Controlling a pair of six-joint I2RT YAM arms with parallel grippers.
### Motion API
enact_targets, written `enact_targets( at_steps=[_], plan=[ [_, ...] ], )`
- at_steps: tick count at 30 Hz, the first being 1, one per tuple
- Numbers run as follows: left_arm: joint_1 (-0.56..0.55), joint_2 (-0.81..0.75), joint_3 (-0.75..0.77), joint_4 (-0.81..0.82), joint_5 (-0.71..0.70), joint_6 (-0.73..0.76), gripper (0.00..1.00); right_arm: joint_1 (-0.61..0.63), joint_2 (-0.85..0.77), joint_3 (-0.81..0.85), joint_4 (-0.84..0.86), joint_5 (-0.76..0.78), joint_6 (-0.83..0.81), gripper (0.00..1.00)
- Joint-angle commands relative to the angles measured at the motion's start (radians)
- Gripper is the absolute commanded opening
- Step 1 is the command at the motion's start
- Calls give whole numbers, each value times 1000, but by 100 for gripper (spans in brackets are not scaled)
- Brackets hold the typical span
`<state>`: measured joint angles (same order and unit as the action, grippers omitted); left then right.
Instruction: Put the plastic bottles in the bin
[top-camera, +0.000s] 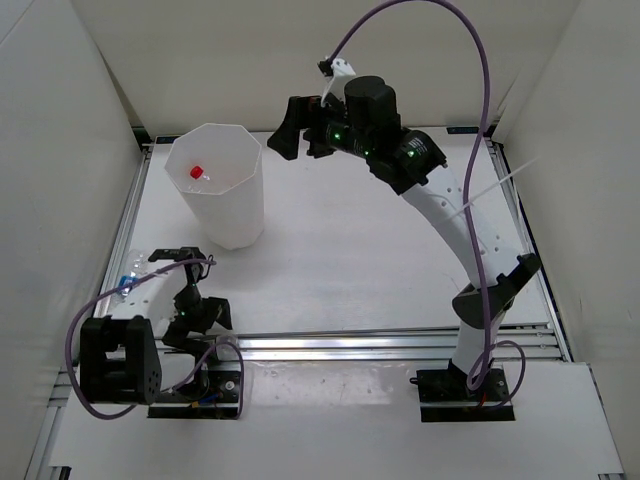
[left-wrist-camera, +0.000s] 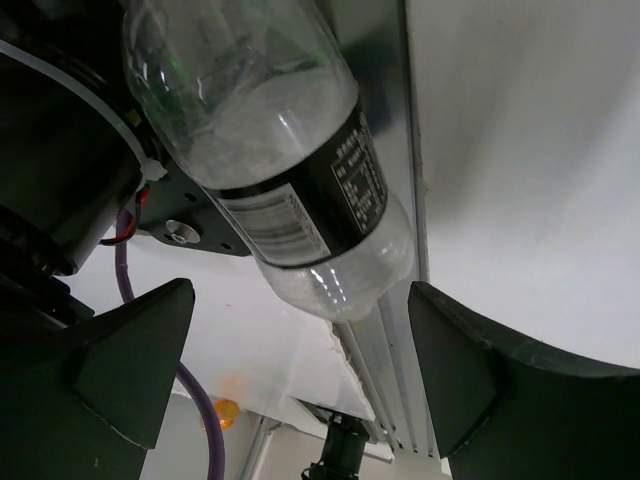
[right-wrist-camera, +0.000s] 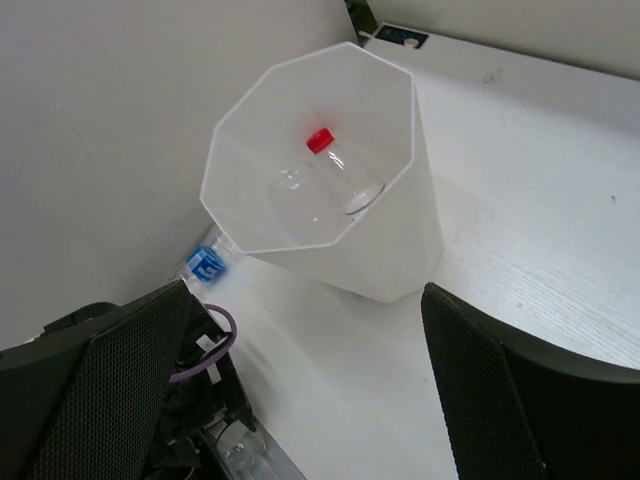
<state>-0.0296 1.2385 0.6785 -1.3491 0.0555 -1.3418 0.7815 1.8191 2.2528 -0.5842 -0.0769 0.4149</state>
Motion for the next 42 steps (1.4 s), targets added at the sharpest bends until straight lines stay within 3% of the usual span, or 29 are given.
enact_targets(
  at_steps=[1,8,9,10,12,17,21,23,30,36,42],
  plan=[
    [-19,65,-8,-73,-22,-37,99,-30,-60,-28,3,14,-22,100],
    [-30,203,-14,-41,-32,-46,99,-79,-113,-110,-16,5,9,100],
    [-30,203,-25,-32,-32,-56,94,-90,-113,-110,-16,-6,9,100],
    [-30,203,-34,-31,-32,-68,82,-90,-124,-119,-26,-6,9,100],
    [-52,217,-49,5,-16,-59,71,-100,-124,-119,-39,-15,9,100],
    [-52,193,-171,114,35,-71,64,-119,-133,-119,-57,-24,9,100],
    [-52,141,-198,123,47,-82,45,-119,-133,-128,-69,-24,9,100],
    [-52,121,-168,91,38,-94,35,-119,-133,-128,-69,-35,9,100],
    [-52,32,27,-33,-23,-114,19,-119,-124,-128,-88,-53,18,100],
    [-52,-11,197,-81,-29,-114,11,-119,-124,-107,-97,-63,27,100],
    [-52,-82,306,-81,-6,-138,11,-119,-124,-98,-106,-63,27,100]
  ],
)
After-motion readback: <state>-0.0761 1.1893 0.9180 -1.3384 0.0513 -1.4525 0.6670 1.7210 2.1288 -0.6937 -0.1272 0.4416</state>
